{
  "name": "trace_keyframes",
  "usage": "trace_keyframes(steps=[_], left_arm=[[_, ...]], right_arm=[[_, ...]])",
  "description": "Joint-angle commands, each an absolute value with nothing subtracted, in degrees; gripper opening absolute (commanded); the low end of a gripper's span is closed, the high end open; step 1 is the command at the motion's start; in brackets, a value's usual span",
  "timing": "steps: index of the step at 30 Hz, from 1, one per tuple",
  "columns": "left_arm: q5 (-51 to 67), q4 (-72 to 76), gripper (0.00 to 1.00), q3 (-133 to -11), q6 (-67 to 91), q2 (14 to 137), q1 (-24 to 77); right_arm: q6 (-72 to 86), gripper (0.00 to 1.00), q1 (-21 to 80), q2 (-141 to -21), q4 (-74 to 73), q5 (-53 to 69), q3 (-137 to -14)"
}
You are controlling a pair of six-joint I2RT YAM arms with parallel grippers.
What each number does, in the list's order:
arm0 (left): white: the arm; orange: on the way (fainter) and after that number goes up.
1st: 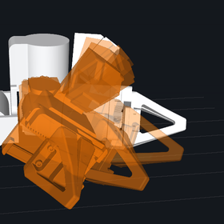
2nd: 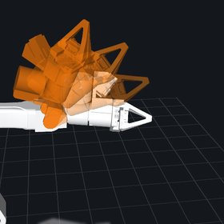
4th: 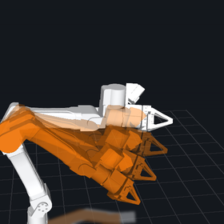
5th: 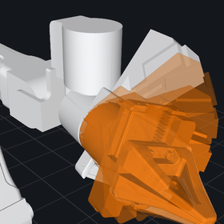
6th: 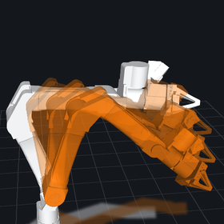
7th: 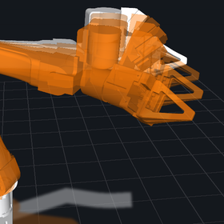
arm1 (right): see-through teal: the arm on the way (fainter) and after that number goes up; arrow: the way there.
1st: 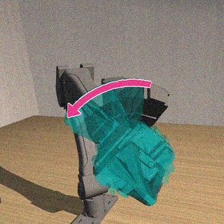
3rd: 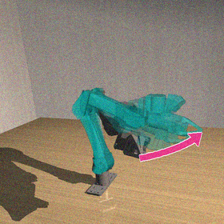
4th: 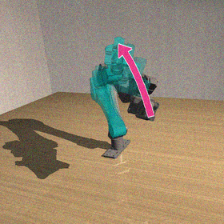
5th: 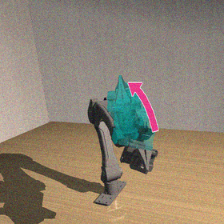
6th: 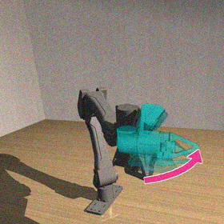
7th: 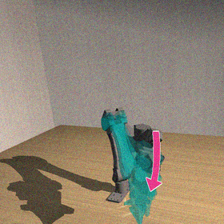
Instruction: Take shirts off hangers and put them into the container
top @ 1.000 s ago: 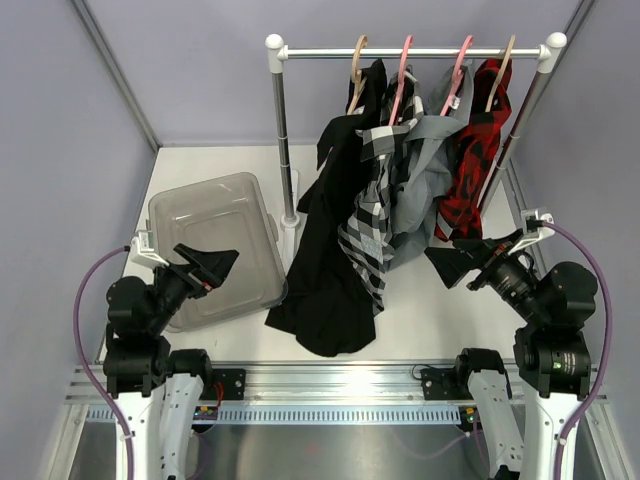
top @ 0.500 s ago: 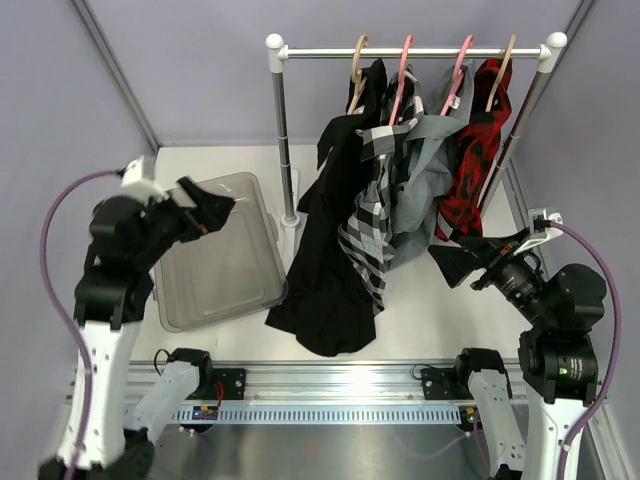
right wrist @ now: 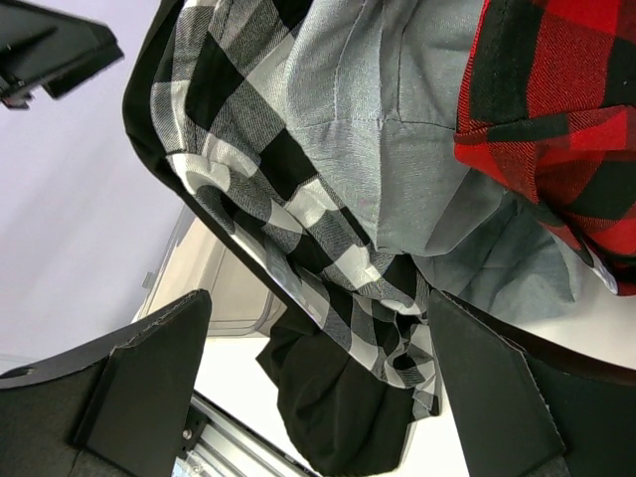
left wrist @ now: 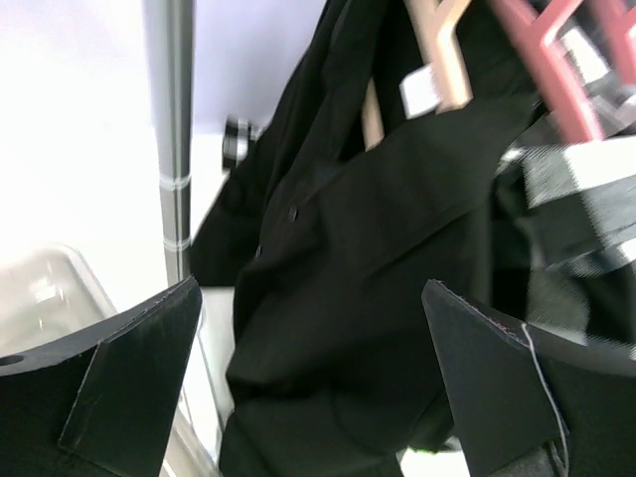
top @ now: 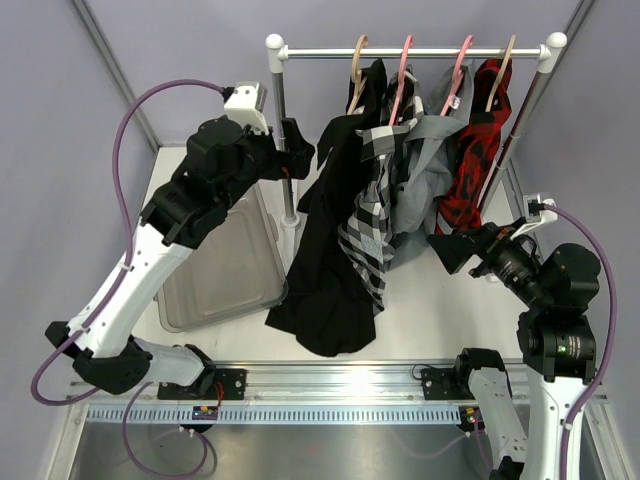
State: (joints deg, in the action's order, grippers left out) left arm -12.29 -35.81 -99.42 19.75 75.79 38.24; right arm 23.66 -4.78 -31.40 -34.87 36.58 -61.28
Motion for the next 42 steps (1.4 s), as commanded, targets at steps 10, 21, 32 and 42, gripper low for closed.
trace_keyframes(steps=[10, 21, 32, 42], left_arm=[[-19.0, -23.6, 0.91, -107.7, 10.3, 86.5, 46.8], [-24.1, -26.2, 0.07, -108.9, 8.1, 89.6, 47.7], [-25.4, -14.3, 0.00, -108.8, -0.6, 87.3, 48.5], [-24.4, -23.3, 0.00, -114.6, 3.0, 83.3, 49.1]], right_arm=[[23.1, 1.00, -5.0, -32.1, -32.3, 37.1, -62.0], [23.2, 0.99, -4.9, -31.4, -32.2, 37.6, -61.8], [22.9, 0.99, -5.0, -32.6, -32.6, 38.1, -63.1], [22.9, 0.99, -4.9, -35.1, -32.5, 40.3, -64.9]])
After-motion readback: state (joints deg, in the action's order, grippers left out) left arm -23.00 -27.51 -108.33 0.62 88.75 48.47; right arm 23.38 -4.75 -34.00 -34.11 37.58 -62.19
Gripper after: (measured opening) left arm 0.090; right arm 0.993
